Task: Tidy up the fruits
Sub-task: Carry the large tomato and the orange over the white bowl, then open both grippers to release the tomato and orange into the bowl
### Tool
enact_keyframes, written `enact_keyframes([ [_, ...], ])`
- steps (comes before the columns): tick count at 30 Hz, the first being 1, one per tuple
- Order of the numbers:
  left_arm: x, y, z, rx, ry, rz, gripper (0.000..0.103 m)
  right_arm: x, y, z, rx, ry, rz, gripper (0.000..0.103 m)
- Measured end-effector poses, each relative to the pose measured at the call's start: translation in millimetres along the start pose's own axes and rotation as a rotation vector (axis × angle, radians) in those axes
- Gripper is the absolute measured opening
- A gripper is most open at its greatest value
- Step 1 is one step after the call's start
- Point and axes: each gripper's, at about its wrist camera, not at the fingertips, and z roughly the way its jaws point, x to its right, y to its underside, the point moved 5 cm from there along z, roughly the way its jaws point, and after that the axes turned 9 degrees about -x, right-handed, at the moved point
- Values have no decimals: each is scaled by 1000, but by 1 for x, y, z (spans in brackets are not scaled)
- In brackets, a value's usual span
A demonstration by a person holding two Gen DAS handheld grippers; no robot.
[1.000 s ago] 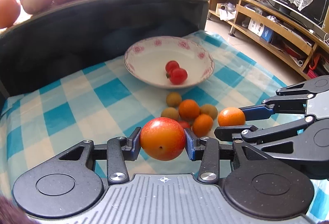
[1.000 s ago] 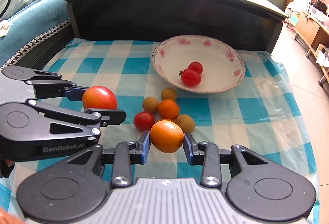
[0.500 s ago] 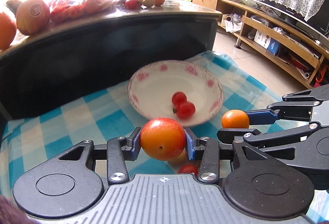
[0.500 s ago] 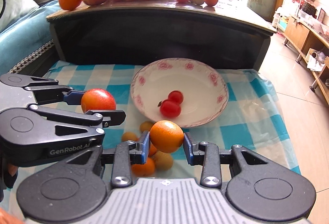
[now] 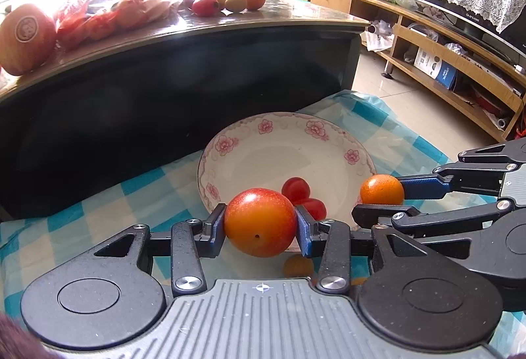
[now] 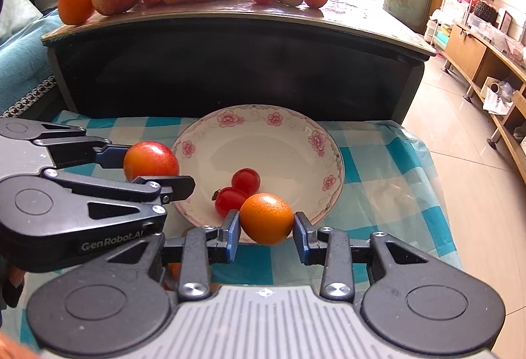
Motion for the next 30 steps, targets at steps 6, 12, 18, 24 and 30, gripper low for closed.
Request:
enact_keyframes([
  [6, -2, -8, 17, -17, 2, -6, 50, 8, -7, 17, -7, 3, 1, 38],
  [12, -3, -15, 33, -31, -2, -9, 50, 15, -12, 33, -12, -11, 6, 38],
  [18, -7, -17, 47, -50, -9, -17, 50, 19, -18, 50, -14, -22, 3, 39],
  [24, -10, -18, 50, -49, -21, -23, 50, 21, -22, 55, -10, -37, 5, 39],
  [30, -11, -20, 47, -43, -24, -28, 51, 22, -24, 50, 6, -37, 8, 39],
])
